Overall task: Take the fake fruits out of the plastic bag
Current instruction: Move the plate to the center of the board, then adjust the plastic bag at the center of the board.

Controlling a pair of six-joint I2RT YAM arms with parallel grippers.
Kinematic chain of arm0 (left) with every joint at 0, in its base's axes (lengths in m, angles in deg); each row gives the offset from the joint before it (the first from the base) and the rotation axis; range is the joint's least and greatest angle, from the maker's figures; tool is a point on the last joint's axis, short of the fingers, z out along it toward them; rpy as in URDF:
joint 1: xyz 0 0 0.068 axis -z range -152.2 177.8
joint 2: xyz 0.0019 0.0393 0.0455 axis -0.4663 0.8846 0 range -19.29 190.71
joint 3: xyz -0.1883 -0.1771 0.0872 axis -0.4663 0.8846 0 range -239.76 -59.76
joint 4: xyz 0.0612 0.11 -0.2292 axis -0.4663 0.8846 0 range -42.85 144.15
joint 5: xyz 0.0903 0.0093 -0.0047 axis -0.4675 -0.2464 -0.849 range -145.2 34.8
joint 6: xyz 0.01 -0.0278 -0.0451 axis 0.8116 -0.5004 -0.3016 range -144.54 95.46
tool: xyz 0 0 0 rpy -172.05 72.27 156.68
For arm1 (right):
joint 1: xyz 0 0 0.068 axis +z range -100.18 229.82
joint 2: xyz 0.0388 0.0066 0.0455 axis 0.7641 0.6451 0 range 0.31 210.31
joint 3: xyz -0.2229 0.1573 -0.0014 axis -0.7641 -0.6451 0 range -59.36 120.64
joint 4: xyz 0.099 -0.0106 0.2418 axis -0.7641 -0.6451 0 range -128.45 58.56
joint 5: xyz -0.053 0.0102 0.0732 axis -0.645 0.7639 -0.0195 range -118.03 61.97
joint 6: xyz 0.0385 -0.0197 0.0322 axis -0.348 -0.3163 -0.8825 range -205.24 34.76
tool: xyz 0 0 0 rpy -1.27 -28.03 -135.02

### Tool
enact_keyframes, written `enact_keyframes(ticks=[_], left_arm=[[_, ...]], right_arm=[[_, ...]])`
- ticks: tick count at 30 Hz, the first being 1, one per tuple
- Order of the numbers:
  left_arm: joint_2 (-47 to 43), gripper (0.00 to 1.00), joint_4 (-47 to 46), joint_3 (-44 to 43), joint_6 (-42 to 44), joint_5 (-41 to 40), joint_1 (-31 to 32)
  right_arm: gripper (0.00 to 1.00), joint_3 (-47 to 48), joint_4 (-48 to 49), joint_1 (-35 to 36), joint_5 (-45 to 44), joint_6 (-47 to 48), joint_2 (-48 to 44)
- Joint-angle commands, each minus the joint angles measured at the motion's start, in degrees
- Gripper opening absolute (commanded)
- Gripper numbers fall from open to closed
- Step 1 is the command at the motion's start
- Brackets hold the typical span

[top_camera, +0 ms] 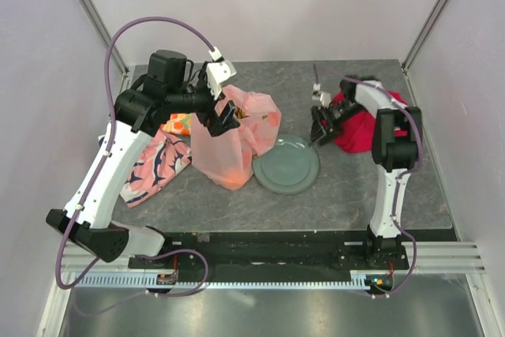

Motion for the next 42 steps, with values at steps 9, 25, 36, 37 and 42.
enact_keyframes(ticks=[9,25,36,37,42], left_arm=[[-3.67,0.98,-6.4,-1.01,-14.27,-12.61,-0.31],[2.4,0.82,-14.23,2.6,-44.43,-1.39,-15.16],[3.63,0.14,-16.51,4.79,-43.03,2.57,-16.13],[4.07,0.02,-16.43,4.79,-42.85,2.57,-16.13],[3.63,0.02,-16.25,4.79,-41.97,2.92,-16.66]], right_arm=[[0.98,12.99,16.81,8.79,-2.27,1.61,-31.14],[0.98,21.09,20.5,27.01,-10.72,2.33,-22.72],[0.98,26.12,19.8,31.49,-3.16,1.61,-20.94],[0.98,25.94,19.54,31.76,-2.72,1.61,-21.73],[0.98,24.36,19.45,32.29,-3.42,1.96,-24.81]])
